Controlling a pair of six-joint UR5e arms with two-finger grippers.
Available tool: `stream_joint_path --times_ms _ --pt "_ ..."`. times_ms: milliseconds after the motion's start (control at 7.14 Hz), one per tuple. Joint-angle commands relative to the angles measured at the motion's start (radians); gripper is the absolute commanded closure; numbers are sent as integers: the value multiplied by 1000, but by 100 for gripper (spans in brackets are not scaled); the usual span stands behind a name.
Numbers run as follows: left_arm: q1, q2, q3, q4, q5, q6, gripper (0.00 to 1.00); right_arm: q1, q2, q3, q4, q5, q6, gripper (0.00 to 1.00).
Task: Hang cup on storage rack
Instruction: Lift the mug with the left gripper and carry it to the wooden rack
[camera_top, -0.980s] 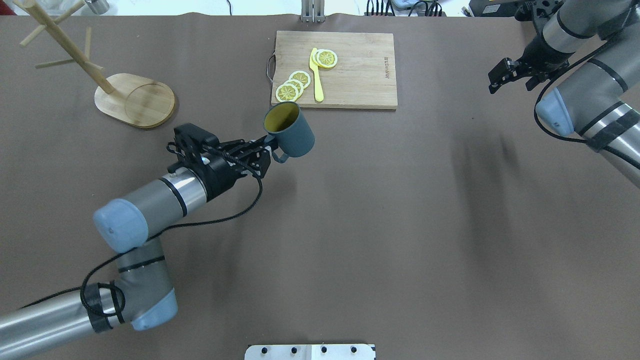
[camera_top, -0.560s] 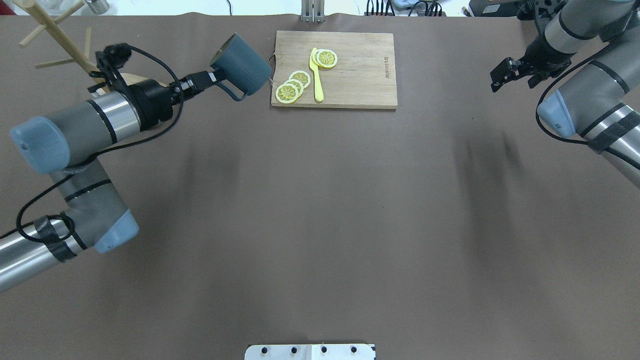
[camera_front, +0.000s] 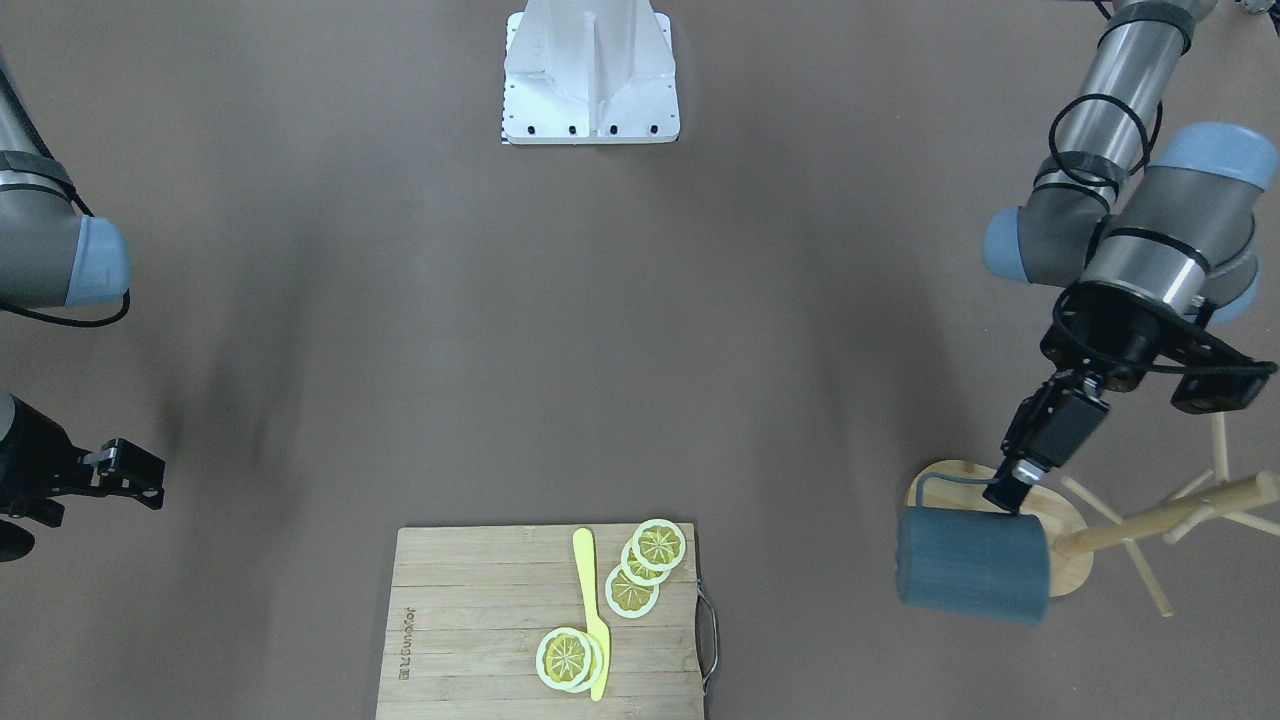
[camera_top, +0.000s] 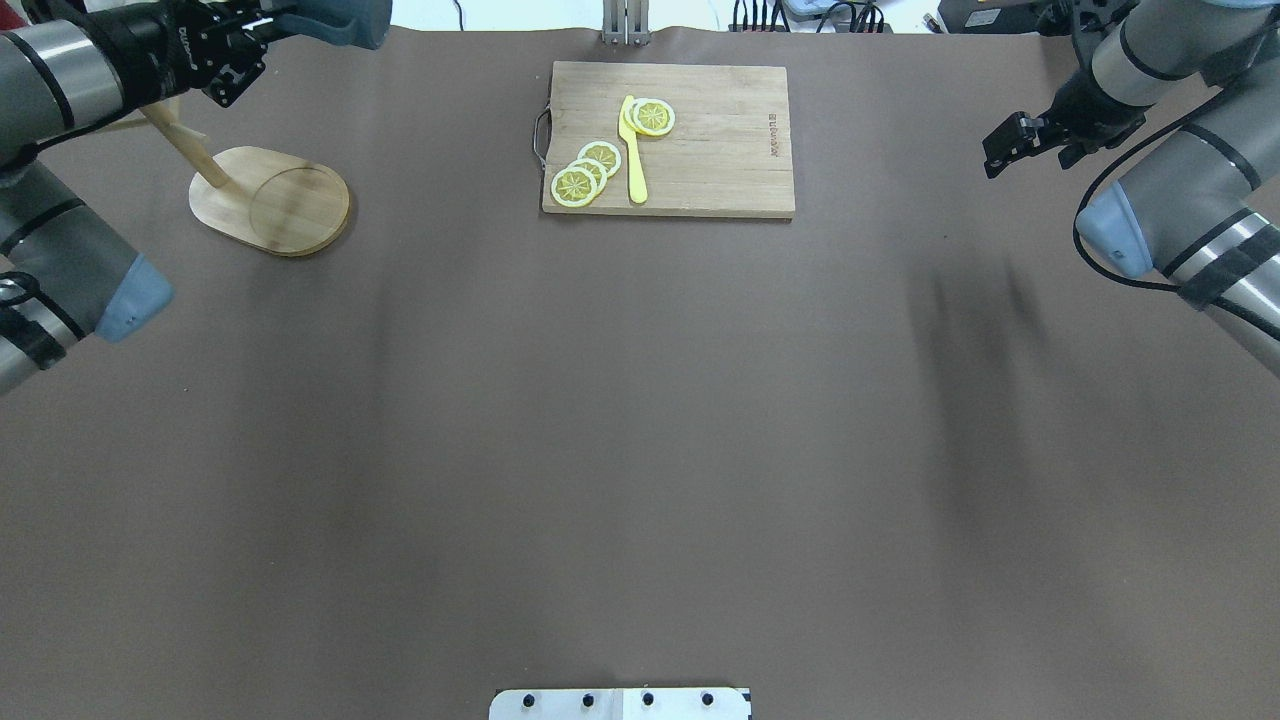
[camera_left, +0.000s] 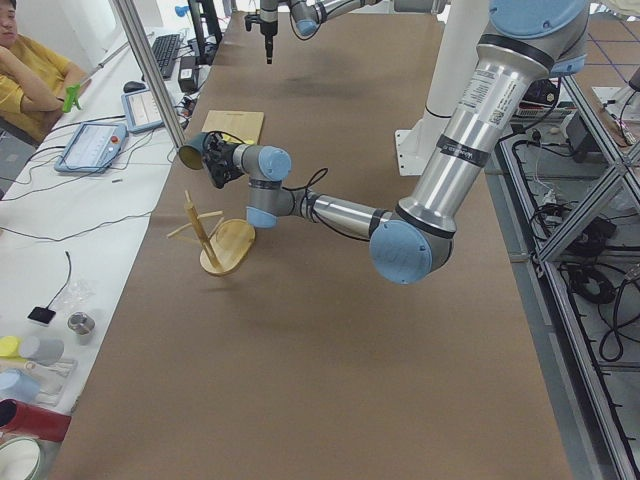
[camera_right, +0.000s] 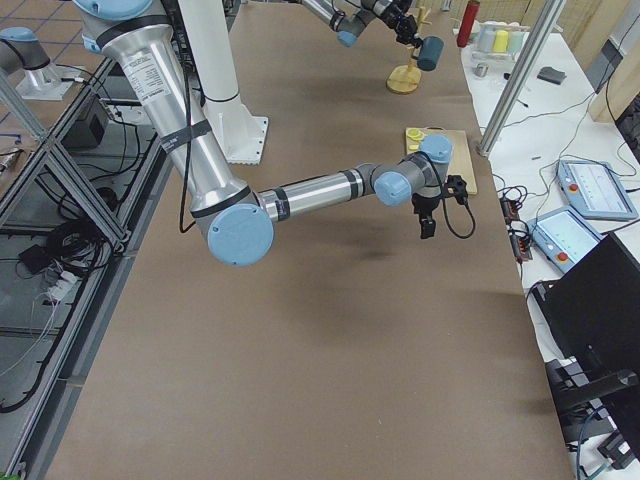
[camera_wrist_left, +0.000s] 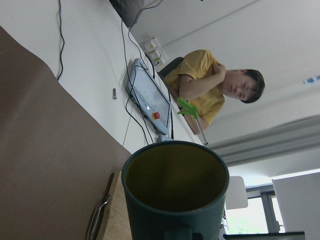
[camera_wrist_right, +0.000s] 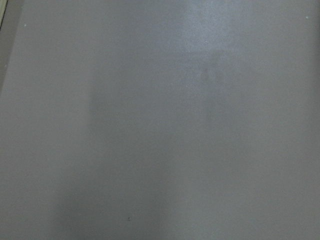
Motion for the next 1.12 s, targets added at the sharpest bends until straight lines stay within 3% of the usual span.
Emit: stream_joint_path --times_ms 0,420,980 --pt "-32 -10 44 -56 14 -338 100 0 3 5 1 -3 1 0" --pt "-57 2 32 -55 60 -535 100 0 8 18 1 -3 7 0" --pt "-65 94 -45 -50 52 -568 100 -9 6 28 1 -1 26 0"
